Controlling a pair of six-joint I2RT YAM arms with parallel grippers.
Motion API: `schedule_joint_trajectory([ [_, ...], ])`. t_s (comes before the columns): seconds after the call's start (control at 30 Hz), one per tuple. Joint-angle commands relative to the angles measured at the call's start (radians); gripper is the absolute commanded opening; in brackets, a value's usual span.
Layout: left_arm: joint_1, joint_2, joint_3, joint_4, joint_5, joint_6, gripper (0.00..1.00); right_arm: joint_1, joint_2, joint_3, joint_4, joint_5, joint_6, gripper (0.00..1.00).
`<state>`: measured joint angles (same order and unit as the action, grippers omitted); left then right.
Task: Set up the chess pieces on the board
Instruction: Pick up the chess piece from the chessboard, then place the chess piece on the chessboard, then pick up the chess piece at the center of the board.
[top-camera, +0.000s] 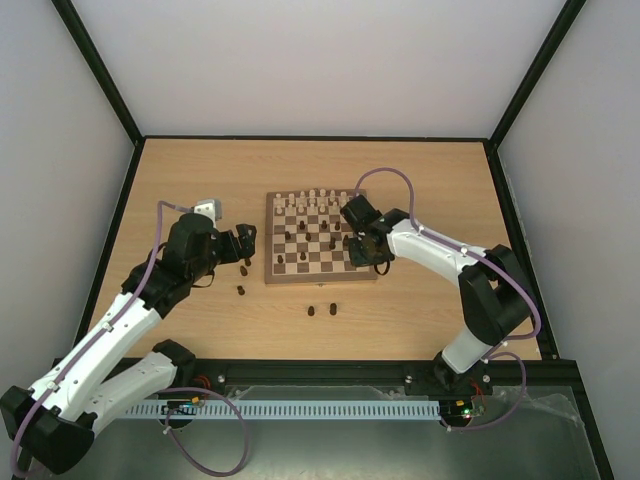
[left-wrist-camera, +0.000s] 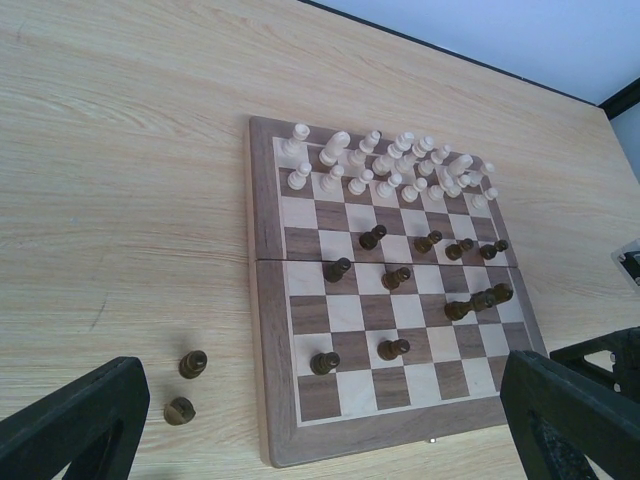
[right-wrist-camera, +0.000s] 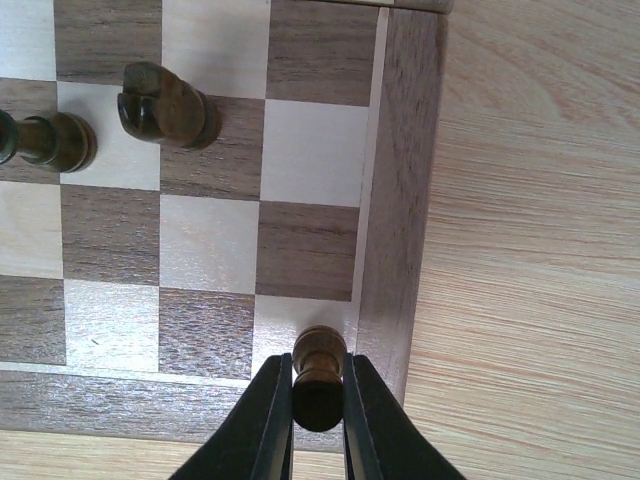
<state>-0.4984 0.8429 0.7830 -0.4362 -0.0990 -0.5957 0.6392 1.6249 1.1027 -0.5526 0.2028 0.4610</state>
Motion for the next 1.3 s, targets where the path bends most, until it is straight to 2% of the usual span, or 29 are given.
schedule_joint_trajectory([
  [0.0, 0.008, -0.016, -0.011, 0.007, 0.006, -0.010, 0.99, 0.011, -0.014, -0.016, -0.037, 0.000, 0.016, 0.12],
  [0.5, 0.008, -0.016, -0.014, 0.011, 0.011, -0.013, 0.99, 0.024, -0.011, -0.042, -0.024, -0.010, 0.021, 0.12],
  [0.73, 0.008, -0.017, -0.017, 0.011, 0.010, -0.014, 0.99, 0.024, -0.007, -0.046, -0.015, -0.019, 0.021, 0.18],
  [1.07, 0.008, -0.019, -0.014, 0.008, 0.004, -0.013, 0.99, 0.024, -0.023, -0.019, -0.031, -0.006, 0.022, 0.44],
  [1.27, 0.008, -0.019, -0.014, 0.006, 0.003, -0.014, 0.99, 0.024, -0.085, -0.017, -0.057, 0.006, 0.022, 0.74],
])
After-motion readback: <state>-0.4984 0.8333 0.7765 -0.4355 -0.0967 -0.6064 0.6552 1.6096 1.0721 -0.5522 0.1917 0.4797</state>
